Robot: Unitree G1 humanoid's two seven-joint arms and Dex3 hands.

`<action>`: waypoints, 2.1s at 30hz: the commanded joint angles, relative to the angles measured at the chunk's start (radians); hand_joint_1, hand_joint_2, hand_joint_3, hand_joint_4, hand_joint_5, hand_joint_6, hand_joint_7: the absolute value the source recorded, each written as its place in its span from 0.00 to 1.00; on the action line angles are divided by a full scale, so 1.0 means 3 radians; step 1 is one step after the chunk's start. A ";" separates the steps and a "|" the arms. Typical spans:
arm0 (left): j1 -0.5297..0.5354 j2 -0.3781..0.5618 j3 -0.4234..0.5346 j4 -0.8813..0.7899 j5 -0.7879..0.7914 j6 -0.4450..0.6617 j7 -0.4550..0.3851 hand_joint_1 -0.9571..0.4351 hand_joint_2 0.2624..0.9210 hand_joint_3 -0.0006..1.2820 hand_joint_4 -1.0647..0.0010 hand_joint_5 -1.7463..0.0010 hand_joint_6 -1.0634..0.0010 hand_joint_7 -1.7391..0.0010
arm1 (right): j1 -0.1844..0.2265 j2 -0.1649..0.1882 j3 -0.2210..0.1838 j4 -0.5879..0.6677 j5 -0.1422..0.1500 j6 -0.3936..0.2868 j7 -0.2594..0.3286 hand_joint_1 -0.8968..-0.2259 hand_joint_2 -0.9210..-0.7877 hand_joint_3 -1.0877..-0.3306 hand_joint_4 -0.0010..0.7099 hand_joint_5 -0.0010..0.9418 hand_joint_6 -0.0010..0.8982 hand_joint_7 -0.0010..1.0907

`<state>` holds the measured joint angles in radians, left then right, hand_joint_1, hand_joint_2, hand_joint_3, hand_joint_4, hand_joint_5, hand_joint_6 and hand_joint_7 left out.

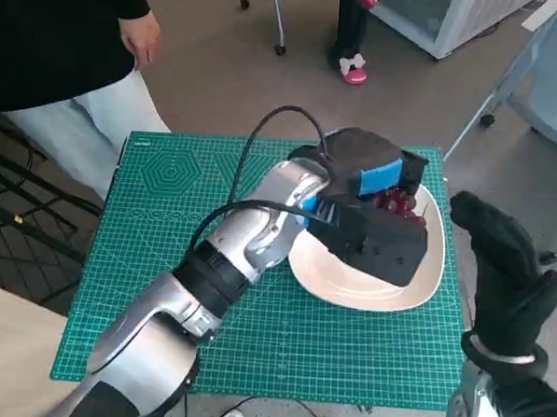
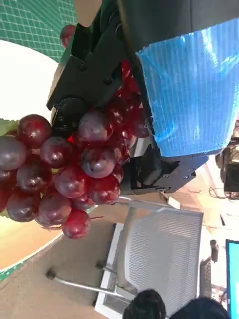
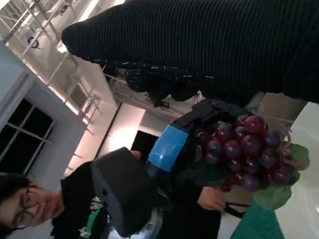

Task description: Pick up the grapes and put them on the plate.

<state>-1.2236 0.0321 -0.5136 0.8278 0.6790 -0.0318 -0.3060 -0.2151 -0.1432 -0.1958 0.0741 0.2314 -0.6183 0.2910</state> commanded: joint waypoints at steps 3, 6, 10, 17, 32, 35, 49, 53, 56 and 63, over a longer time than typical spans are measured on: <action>-0.0148 -0.0067 -0.0038 0.0166 0.0007 -0.0025 0.0085 0.69 1.00 0.14 0.53 0.15 0.44 0.38 | 0.0060 0.0032 0.0025 0.0020 -0.0027 0.0025 -0.0066 0.39 0.00 0.38 0.53 0.00 0.08 0.22; -0.0161 -0.0101 -0.0058 0.0249 0.0016 -0.0001 0.0100 0.69 1.00 0.16 0.54 0.19 0.51 0.28 | 0.0054 0.0031 0.0030 0.0034 -0.0023 0.0023 -0.0066 0.39 0.00 0.38 0.53 0.00 0.08 0.22; -0.0179 -0.0148 -0.0043 0.0345 -0.0025 0.0055 0.0054 0.69 1.00 0.19 0.58 0.19 0.57 0.22 | 0.0036 0.0025 0.0032 0.0078 0.0002 0.0010 -0.0046 0.40 0.00 0.38 0.53 0.00 0.08 0.22; -0.0261 -0.0237 0.0008 0.0564 -0.0146 0.0141 -0.0083 0.90 1.00 0.18 0.54 0.18 0.69 0.83 | -0.0004 0.0029 0.0054 0.0137 0.0035 0.0003 -0.0019 0.41 0.00 0.38 0.53 0.00 0.08 0.21; -0.0103 -0.0123 -0.0184 0.0556 0.0074 0.0022 0.0358 0.35 1.00 0.03 0.88 0.97 0.88 0.99 | -0.0035 0.0001 0.0081 0.0245 0.0118 -0.0032 0.0064 0.40 0.00 0.37 0.52 0.00 0.08 0.21; -0.0070 -0.0075 -0.0185 0.0519 0.0083 0.0011 0.0391 0.33 1.00 0.04 0.88 0.98 0.87 0.99 | -0.0044 -0.0003 0.0082 0.0272 0.0149 -0.0037 0.0095 0.40 0.00 0.37 0.52 0.00 0.08 0.21; 0.0093 0.0109 0.0054 0.0436 -0.0199 -0.0267 0.0440 0.32 1.00 0.06 0.86 0.99 0.85 0.99 | -0.0094 0.0012 0.0103 0.0343 0.0162 -0.0064 0.0133 0.39 0.00 0.37 0.52 0.00 0.08 0.21; 0.0123 0.0123 0.0139 0.0447 -0.0317 -0.0332 0.0401 0.32 1.00 0.06 0.86 0.99 0.85 0.99 | -0.0100 0.0013 0.0104 0.0354 0.0161 -0.0071 0.0136 0.39 0.00 0.37 0.52 0.00 0.08 0.21; 0.0340 0.0199 0.0799 0.0515 -0.1139 -0.0664 0.0038 0.31 1.00 0.07 0.84 0.99 0.84 0.99 | -0.0120 0.0019 0.0113 0.0385 0.0159 -0.0084 0.0146 0.39 0.00 0.37 0.52 0.00 0.08 0.21; 0.0800 0.0328 0.1658 0.0221 -0.2276 -0.0852 -0.0490 0.32 1.00 0.14 0.81 0.99 0.78 0.98 | -0.0136 0.0008 0.0120 0.0407 0.0194 -0.0082 0.0177 0.39 0.00 0.37 0.52 0.00 0.09 0.20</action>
<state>-1.1182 0.0806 -0.2370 0.9623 0.2662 -0.2286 -0.3362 -0.2640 -0.1405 -0.1594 0.1644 0.2733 -0.6490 0.3266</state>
